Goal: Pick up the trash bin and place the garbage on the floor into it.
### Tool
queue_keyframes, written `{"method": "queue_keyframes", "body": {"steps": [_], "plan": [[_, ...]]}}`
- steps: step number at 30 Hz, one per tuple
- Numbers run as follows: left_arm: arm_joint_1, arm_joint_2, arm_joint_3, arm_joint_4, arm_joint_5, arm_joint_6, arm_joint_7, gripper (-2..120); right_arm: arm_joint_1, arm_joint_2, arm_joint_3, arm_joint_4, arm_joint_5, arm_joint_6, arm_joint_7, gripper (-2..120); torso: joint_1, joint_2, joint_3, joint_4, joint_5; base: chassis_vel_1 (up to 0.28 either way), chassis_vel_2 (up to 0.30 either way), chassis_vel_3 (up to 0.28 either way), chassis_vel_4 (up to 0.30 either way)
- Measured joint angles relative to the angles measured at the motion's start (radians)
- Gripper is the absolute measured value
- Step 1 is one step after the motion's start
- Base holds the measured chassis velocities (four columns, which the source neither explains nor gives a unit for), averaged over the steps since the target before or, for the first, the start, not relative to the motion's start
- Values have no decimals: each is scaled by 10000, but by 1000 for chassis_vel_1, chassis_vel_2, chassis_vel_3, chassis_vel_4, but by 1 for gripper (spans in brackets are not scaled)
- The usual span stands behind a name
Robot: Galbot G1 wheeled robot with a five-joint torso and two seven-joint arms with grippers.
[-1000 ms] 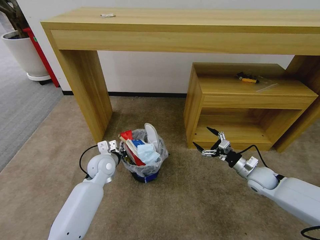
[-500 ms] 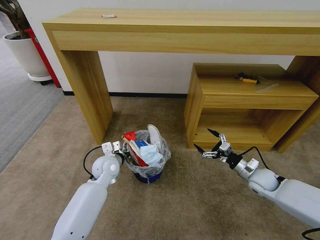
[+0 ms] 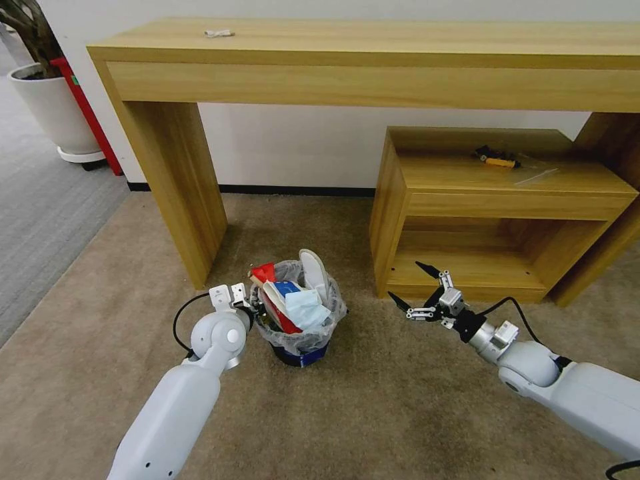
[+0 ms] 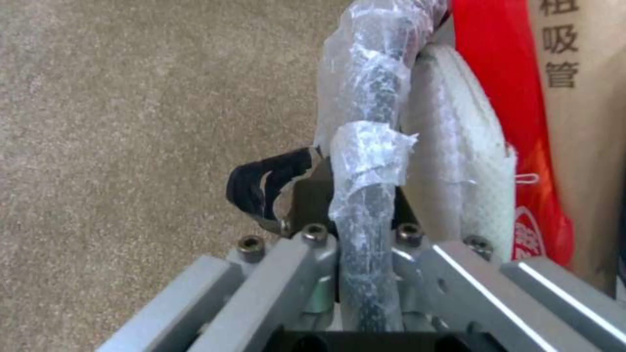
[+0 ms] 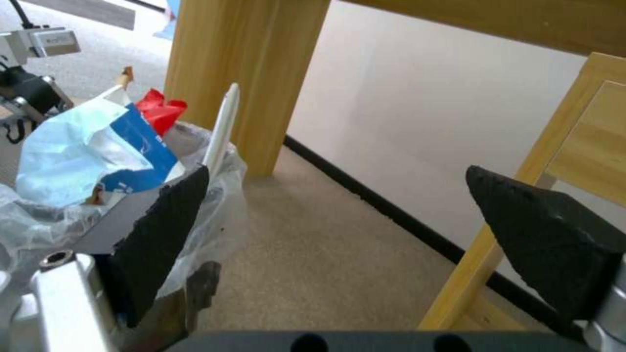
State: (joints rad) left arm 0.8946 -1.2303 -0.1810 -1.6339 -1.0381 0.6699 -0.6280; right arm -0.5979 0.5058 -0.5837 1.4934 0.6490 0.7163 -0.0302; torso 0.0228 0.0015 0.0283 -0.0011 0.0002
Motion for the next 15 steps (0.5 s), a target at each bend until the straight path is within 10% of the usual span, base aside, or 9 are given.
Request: {"method": "queue_keyframes", "body": {"steps": [15], "plan": [[66,-36,-77,-77,-57,19,-100,58,-11,20,-15,3,-138,20,33,100,2,-2,1,4,-2,0,0,0,0]]}}
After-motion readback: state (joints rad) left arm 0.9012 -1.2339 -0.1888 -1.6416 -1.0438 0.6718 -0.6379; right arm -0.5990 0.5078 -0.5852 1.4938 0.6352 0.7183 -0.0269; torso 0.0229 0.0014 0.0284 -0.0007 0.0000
